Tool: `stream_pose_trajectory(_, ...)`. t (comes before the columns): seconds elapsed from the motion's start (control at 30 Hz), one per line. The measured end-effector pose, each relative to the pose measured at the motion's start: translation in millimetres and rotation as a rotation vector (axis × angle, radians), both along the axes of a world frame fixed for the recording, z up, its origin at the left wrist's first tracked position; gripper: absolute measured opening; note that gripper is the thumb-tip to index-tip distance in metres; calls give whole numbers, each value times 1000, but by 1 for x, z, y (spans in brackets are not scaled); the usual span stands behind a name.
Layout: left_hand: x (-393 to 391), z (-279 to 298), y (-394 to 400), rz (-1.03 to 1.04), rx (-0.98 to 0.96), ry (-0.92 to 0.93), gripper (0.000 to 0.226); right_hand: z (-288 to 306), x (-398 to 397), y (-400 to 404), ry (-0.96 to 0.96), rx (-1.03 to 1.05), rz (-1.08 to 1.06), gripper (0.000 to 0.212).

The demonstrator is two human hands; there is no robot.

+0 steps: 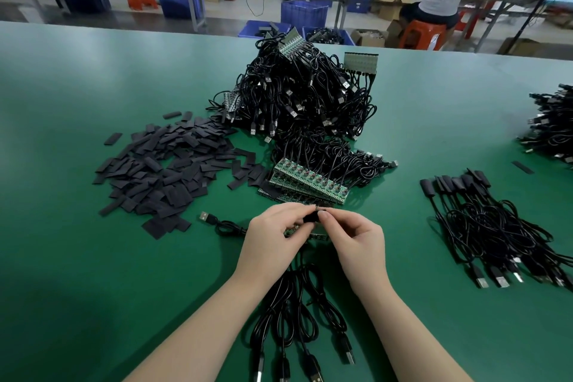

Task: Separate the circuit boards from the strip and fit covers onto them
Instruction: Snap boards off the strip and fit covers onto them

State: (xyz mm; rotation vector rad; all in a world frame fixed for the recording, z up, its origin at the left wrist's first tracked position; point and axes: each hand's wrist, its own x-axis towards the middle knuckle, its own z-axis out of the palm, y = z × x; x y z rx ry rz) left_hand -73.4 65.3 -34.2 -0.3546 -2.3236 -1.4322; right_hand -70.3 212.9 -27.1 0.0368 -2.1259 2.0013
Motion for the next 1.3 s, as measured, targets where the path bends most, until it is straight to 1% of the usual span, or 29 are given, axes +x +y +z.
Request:
stream_pose_trajectory(0.17,0,0,1,15,-15,28,35,-1,-2,0,-16,23,-24,25)
stream_pose_trajectory(0.37,1,-1,3,14,-20,7,36,-2,-2,0,-15,50,-8,20)
stream_pose_trajectory(0.53,1,0,1,24,-42,37,37,1,-1,-2,-7,44,67,33)
stream_pose_trajectory(0.63,2,0,1,13,-16,46,37,2,-1,-1,1,54,54,38)
stream_pose_trajectory(0.73,2,-1,1,5,18,37,37,1,-1,0,-3,75,47,33)
stream_pose_trajectory(0.83,2,-1,1,-7,13,27,36,0,-2,0,-17,90,34,30)
stream_pose_trajectory(0.93,1,-1,0,-18,-8,1,37,0,-2,0,-24,104,22,28)
stream_pose_trajectory(1.1,2,0,-2,-34,-72,-8,35,-2,-3,2,-25,135,20,18)
stream_pose_trajectory(1.3,0,2,-4,-24,-43,-17,35,-4,-2,1,7,153,20,18)
